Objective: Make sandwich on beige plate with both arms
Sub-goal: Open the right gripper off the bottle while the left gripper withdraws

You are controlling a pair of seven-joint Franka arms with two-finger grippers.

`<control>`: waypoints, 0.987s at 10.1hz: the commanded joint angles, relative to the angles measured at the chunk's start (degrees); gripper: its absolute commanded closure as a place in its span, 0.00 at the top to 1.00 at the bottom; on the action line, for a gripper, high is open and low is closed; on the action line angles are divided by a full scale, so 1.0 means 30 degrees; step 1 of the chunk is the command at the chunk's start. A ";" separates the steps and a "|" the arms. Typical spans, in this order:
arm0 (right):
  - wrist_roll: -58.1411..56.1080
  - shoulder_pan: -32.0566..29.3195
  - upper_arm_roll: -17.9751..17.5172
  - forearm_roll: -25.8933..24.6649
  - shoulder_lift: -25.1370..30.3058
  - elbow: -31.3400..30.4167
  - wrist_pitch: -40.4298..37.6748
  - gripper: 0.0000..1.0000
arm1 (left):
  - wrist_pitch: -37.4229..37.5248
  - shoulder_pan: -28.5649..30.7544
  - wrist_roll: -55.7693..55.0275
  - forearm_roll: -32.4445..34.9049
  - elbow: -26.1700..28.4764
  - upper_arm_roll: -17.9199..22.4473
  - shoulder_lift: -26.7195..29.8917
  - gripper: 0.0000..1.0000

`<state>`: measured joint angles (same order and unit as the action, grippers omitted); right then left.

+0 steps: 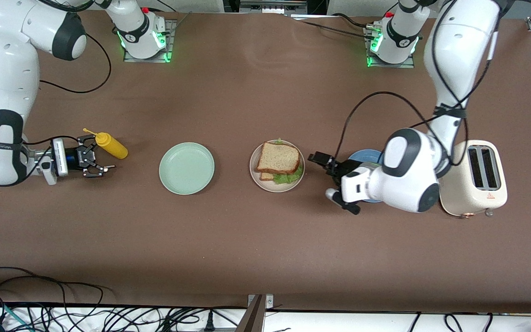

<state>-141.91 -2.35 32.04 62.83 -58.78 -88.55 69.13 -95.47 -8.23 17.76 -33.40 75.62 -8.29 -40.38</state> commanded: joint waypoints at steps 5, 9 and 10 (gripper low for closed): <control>0.9842 -0.1267 0.0948 -0.2744 0.0605 0.5655 -0.0572 1.00 | 0.2372 0.1339 -0.3420 0.7575 0.0428 -0.0164 0.4369 1.00; 1.9445 -0.0218 0.1009 -0.5814 0.3321 0.8947 -0.1920 1.00 | 0.4053 0.1105 -0.4952 1.1128 0.1938 0.0331 0.9135 1.00; 2.2341 0.0629 0.1009 -0.7189 0.4609 0.8949 -0.1920 1.00 | 0.3063 0.1249 -0.4983 1.1048 0.3227 0.0507 1.0487 1.00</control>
<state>-83.23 -3.19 34.86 45.81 -49.48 -61.66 64.09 -83.18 -4.12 3.61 -2.02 77.76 -7.84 -15.72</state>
